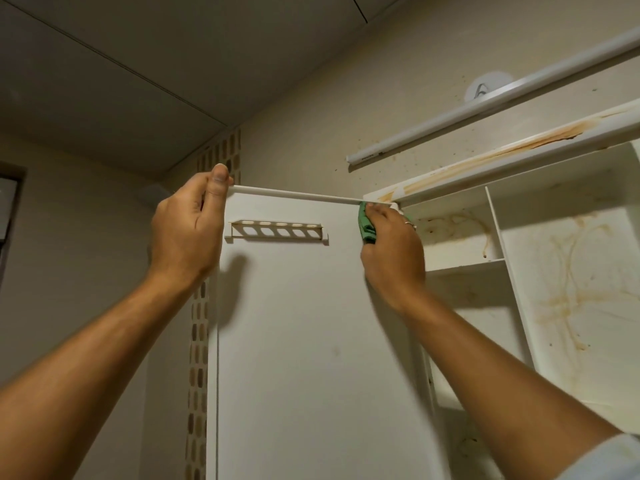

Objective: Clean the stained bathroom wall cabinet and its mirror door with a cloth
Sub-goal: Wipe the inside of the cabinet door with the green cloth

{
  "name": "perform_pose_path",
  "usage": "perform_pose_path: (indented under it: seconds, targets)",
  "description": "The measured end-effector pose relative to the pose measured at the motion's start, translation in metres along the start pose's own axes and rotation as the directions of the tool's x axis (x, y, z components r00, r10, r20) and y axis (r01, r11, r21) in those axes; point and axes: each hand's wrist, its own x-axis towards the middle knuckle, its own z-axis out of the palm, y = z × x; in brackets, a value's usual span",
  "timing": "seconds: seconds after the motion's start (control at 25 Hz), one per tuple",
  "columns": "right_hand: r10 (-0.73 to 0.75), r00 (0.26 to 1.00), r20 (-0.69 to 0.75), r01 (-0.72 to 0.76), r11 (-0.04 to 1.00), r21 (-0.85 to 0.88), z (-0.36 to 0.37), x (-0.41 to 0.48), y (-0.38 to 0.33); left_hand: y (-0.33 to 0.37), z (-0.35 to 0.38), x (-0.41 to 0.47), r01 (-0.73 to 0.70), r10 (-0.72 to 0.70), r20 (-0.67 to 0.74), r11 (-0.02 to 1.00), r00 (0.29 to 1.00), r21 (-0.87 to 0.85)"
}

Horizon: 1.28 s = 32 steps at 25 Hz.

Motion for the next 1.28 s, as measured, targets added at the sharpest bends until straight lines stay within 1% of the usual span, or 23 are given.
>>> perform_pose_path:
  seconds: [0.04, 0.08, 0.12, 0.16, 0.2, 0.24, 0.28, 0.32, 0.36, 0.4, 0.44, 0.52, 0.6, 0.68, 0.76, 0.88, 0.92, 1.0, 1.08, 1.16, 1.2, 1.24, 1.28]
  targets:
    - [0.077, 0.997, -0.020, -0.075, 0.993, 0.096, 0.005, -0.005, -0.011, 0.001, 0.002, 0.000, 0.001, -0.001, -0.009, 1.000, 1.000, 0.006]
    - [0.107, 0.994, -0.017, -0.102, 0.975, 0.196, 0.010, -0.013, -0.025, 0.001, 0.002, 0.000, 0.002, -0.002, -0.018, 1.000, 1.000, 0.010]
    - [0.088, 0.996, 0.005, -0.086, 0.954, 0.288, 0.016, -0.025, -0.037, 0.001, 0.002, -0.001, 0.003, -0.002, -0.023, 1.000, 1.000, 0.005]
    - [0.028, 0.999, 0.039, -0.040, 0.937, 0.346, 0.020, -0.038, -0.044, 0.001, 0.003, -0.003, 0.002, -0.002, -0.029, 1.000, 1.000, -0.001]
    - [-0.063, 0.995, 0.074, 0.032, 0.929, 0.369, 0.021, -0.048, -0.043, 0.000, 0.002, -0.003, -0.003, 0.003, -0.035, 1.000, 0.999, 0.002]
    - [-0.185, 0.978, 0.095, 0.143, 0.930, 0.338, 0.016, -0.049, -0.031, -0.001, 0.002, -0.003, -0.006, 0.007, -0.042, 1.000, 0.999, 0.010]
    - [-0.311, 0.944, 0.114, 0.273, 0.925, 0.265, 0.008, -0.044, -0.012, -0.001, 0.003, -0.003, -0.009, 0.010, -0.043, 1.000, 0.999, 0.021]
    - [-0.426, 0.897, 0.120, 0.405, 0.899, 0.164, 0.001, -0.034, 0.009, 0.000, 0.004, -0.003, -0.014, 0.016, -0.037, 0.999, 0.999, 0.030]
    - [-0.489, 0.863, 0.127, 0.485, 0.872, 0.058, -0.005, -0.021, 0.027, 0.000, 0.004, -0.003, -0.018, 0.019, -0.032, 0.999, 0.999, 0.031]
    - [-0.483, 0.866, 0.128, 0.487, 0.873, -0.005, -0.009, -0.009, 0.039, 0.001, 0.004, -0.003, -0.019, 0.020, -0.032, 0.999, 0.999, 0.026]
    - [-0.419, 0.901, 0.108, 0.424, 0.906, -0.021, -0.010, 0.002, 0.043, 0.001, 0.003, -0.003, -0.020, 0.021, -0.034, 1.000, 0.999, 0.023]
    - [-0.227, 0.973, 0.035, 0.226, 0.973, 0.039, 0.000, 0.007, 0.034, 0.003, 0.004, -0.004, -0.018, 0.018, -0.036, 1.000, 0.999, 0.014]
    - [-0.078, 0.997, 0.004, 0.076, 0.984, 0.163, 0.016, -0.007, 0.020, 0.002, 0.005, -0.005, -0.013, 0.013, -0.037, 1.000, 0.999, -0.003]
    - [-0.030, 1.000, 0.001, 0.029, 0.967, 0.254, 0.026, -0.024, 0.020, 0.000, 0.007, -0.006, -0.009, 0.009, -0.044, 1.000, 0.999, -0.018]
    - [-0.042, 0.999, 0.003, 0.040, 0.961, 0.273, 0.028, -0.038, 0.022, -0.001, 0.011, -0.007, -0.007, 0.004, -0.067, 0.999, 0.998, -0.039]
    - [0.040, 0.999, -0.001, -0.037, 0.936, 0.349, 0.032, -0.045, -0.007, -0.001, 0.016, -0.010, -0.013, 0.009, -0.113, 0.999, 0.994, -0.030]
    - [0.033, 0.999, 0.017, -0.038, 0.926, 0.376, 0.034, -0.047, -0.023, -0.001, 0.016, -0.011, -0.011, 0.008, -0.117, 1.000, 0.993, -0.025]
    - [-0.052, 0.997, 0.049, 0.029, 0.923, 0.383, 0.035, -0.052, -0.040, -0.003, 0.016, -0.012, -0.010, 0.005, -0.111, 0.999, 0.994, -0.042]
    - [-0.194, 0.977, 0.085, 0.157, 0.934, 0.322, 0.026, -0.051, -0.020, -0.005, 0.014, -0.012, -0.012, 0.007, -0.095, 0.998, 0.995, -0.054]
    - [-0.340, 0.932, 0.128, 0.309, 0.927, 0.212, 0.013, -0.048, 0.021, -0.006, 0.013, -0.012, -0.022, 0.018, -0.060, 0.997, 0.998, -0.072]
    - [-0.345, 0.929, 0.132, 0.319, 0.929, 0.186, 0.010, -0.048, 0.037, -0.006, 0.012, -0.013, -0.027, 0.024, -0.043, 0.996, 0.999, -0.088]
    - [-0.296, 0.949, 0.105, 0.272, 0.943, 0.194, 0.010, -0.051, 0.044, -0.007, 0.012, -0.013, -0.029, 0.026, -0.033, 0.994, 0.999, -0.106]
    - [-0.199, 0.979, 0.055, 0.181, 0.955, 0.235, 0.015, -0.056, 0.041, -0.008, 0.013, -0.014, -0.024, 0.021, -0.029, 0.991, 0.999, -0.129]
